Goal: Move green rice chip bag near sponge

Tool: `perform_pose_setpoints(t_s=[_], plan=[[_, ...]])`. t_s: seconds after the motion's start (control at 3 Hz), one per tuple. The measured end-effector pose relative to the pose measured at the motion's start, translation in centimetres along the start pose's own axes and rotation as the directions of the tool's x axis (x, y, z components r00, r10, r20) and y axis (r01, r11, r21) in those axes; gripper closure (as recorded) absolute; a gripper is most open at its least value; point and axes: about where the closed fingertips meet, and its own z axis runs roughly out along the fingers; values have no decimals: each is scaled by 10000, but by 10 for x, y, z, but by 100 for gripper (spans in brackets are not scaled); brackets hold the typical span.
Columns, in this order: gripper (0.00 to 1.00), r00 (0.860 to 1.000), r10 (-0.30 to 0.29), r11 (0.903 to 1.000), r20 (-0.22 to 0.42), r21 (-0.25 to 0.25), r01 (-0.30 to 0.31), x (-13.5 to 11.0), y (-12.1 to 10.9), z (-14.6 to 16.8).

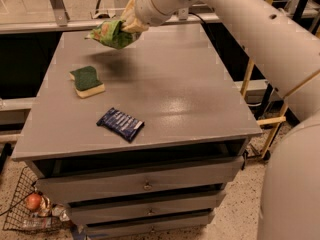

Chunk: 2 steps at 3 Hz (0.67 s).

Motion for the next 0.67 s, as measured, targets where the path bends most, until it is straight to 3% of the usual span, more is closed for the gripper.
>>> perform_pose_setpoints(t_s=[0.33,0.67], plan=[[100,9949,-695,9974,738,-129,706,-37,9,15],[100,9902,-808,9947,1142,-549,874,-52,27,27]])
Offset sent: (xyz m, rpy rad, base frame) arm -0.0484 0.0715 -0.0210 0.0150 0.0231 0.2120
